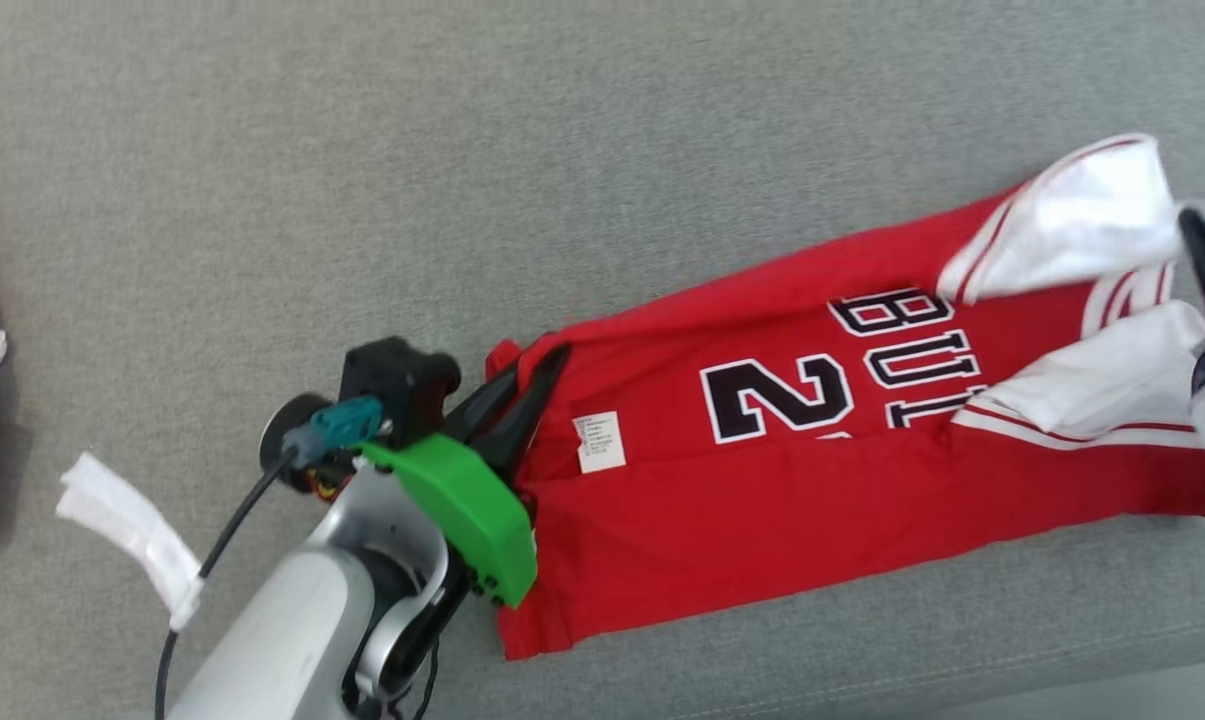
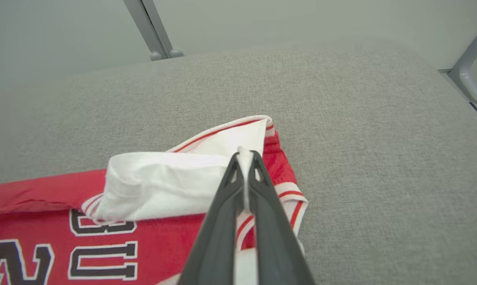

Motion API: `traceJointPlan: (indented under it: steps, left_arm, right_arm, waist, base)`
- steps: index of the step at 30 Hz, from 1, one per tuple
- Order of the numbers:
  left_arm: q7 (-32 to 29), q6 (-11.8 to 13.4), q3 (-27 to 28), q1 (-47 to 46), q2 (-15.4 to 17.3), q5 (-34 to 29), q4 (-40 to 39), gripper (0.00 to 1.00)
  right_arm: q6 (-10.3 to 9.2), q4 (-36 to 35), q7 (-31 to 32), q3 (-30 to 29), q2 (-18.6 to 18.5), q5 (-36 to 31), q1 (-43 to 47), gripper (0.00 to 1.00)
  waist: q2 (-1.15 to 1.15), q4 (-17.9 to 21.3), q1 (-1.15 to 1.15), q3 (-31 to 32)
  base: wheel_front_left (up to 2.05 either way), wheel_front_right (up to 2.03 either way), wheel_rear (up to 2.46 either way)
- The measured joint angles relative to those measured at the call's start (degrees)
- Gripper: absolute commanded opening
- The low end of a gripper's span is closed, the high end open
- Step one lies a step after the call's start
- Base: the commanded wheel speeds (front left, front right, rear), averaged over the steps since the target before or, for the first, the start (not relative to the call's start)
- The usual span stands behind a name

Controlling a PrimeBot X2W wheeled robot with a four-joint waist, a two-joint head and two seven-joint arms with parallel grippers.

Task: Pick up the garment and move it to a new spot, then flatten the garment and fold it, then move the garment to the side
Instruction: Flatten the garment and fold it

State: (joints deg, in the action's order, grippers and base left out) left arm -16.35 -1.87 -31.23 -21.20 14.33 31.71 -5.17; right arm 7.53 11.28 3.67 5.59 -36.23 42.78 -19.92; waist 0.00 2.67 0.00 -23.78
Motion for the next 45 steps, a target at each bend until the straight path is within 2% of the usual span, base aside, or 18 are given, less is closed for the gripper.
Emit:
traceJointPlan:
  steps: [10,11,12,13,14,15,19,22,25,28,31,34,37,40,42,43,44,45]
  left_arm:
    - [2.3,0.4,-0.3,6.2,2.7,0.0,-3.0,0.00]
    - [2.4,0.5,-0.4,6.4,2.9,-0.3,-2.7,0.16]
    - [3.0,0.5,-0.5,6.4,3.1,-0.7,-2.5,0.47]
    - [3.4,0.5,-0.5,6.5,3.0,-0.8,-2.0,1.00]
    - [3.5,0.4,-0.7,6.7,3.0,-0.6,-1.2,1.00]
    - [3.5,0.0,-1.5,6.9,3.2,-1.0,-0.7,1.00]
    - [4.7,-0.4,-3.7,9.6,4.3,-3.4,1.1,1.00]
    - [11.3,3.4,-2.1,11.4,4.9,-7.7,0.0,1.00]
    - [20.7,7.4,0.7,13.6,4.2,-10.6,-1.6,1.00]
    - [27.3,10.2,1.9,15.6,3.4,-12.5,-0.8,1.00]
    - [30.2,12.0,3.5,16.3,1.6,-13.0,0.3,1.00]
    - [31.1,12.4,4.4,16.5,-0.1,-13.8,1.7,1.00]
    - [31.3,11.6,4.9,16.8,-1.5,-14.2,2.8,1.00]
    - [31.3,10.7,6.1,17.1,-3.0,-15.4,2.4,1.00]
    - [31.3,10.3,7.7,18.1,-3.8,-16.1,2.2,1.00]
    - [31.3,9.9,8.4,18.6,-4.3,-16.4,2.0,1.00]
    - [31.4,9.5,9.3,19.1,-4.6,-16.7,1.9,1.00]
    - [31.4,9.0,10.0,19.6,-4.9,-17.3,1.9,1.00]
  right_arm:
    - [0.00,-7.4,1.8,-8.3,7.0,-0.6,11.6,0.00]
    - [0.00,-7.4,2.2,-9.0,7.9,-0.8,11.8,0.00]
    - [0.00,-7.0,2.5,-9.5,8.6,-1.5,11.9,0.08]
    - [0.00,-6.6,3.5,-9.7,9.2,-2.4,12.1,0.54]
    - [-0.02,-6.3,4.9,-9.5,10.0,-3.1,12.4,0.93]
    - [-0.02,-6.1,5.8,-9.2,10.6,-3.7,12.7,1.00]
    - [-0.01,-5.6,9.8,-10.8,11.9,-7.0,13.0,1.00]
    - [-0.02,-6.6,11.6,-15.0,14.0,-7.4,12.5,1.00]
    - [-0.04,-5.9,15.4,-18.4,16.2,-9.7,10.0,1.00]
    - [-0.03,-3.1,19.1,-19.1,18.1,-12.8,7.0,1.00]
    - [-0.03,0.7,21.9,-19.6,20.2,-15.0,3.1,1.00]
    - [-0.03,5.2,24.4,-19.9,21.1,-17.6,0.6,1.00]
    - [-0.03,9.4,25.3,-21.5,21.1,-20.9,-0.7,1.00]
    - [-0.03,11.9,26.1,-22.8,21.4,-21.1,-1.3,1.00]
    - [-0.14,12.4,27.3,-22.4,21.6,-18.6,-1.3,1.00]
    - [-0.19,12.5,27.5,-22.4,21.6,-17.4,-1.3,0.67]
    - [-0.27,12.5,27.4,-22.5,21.7,-16.0,-1.2,0.00]
    - [-0.31,12.4,27.2,-22.3,21.8,-14.7,-1.0,0.00]
  waist:
    - [0.00,2.6,0.00,4.2]
    - [0.00,2.8,0.00,4.3]
    - [0.00,2.9,0.00,4.3]
    - [0.00,2.9,0.00,4.3]
    - [0.00,2.8,0.00,4.4]
    - [0.00,2.8,0.00,4.4]
    - [0.00,2.7,0.00,4.6]
    - [0.00,2.9,0.00,4.5]
    - [0.00,3.1,0.00,4.3]
    - [0.00,2.7,0.00,4.1]
    - [0.00,2.0,0.00,3.9]
    - [0.00,1.0,0.00,3.6]
    - [0.00,-0.2,0.00,3.4]
    - [0.00,-1.6,0.00,3.3]
    - [0.00,-2.5,0.00,3.3]
    - [0.00,-2.9,0.00,3.3]
    - [0.00,-3.2,0.00,3.4]
    - [0.00,-3.5,0.00,3.5]
  base:
    - [0.00,0.00,0.00]
    - [0.00,0.00,0.00]
    - [0.00,0.00,0.00]
    - [0.00,0.00,0.00]
    - [0.00,0.00,0.00]
    - [0.00,0.00,0.00]
    - [0.00,0.00,0.00]
    - [0.00,0.00,0.00]
    - [0.00,0.00,0.00]
    - [0.00,0.00,0.00]
    - [0.00,0.00,0.00]
    - [0.00,0.00,0.00]
    - [0.00,0.00,0.00]
    - [0.00,0.00,0.00]
    - [0.00,0.00,0.00]
    - [0.00,0.00,0.00]
    - [0.00,0.00,0.00]
    - [0.00,0.00,0.00]
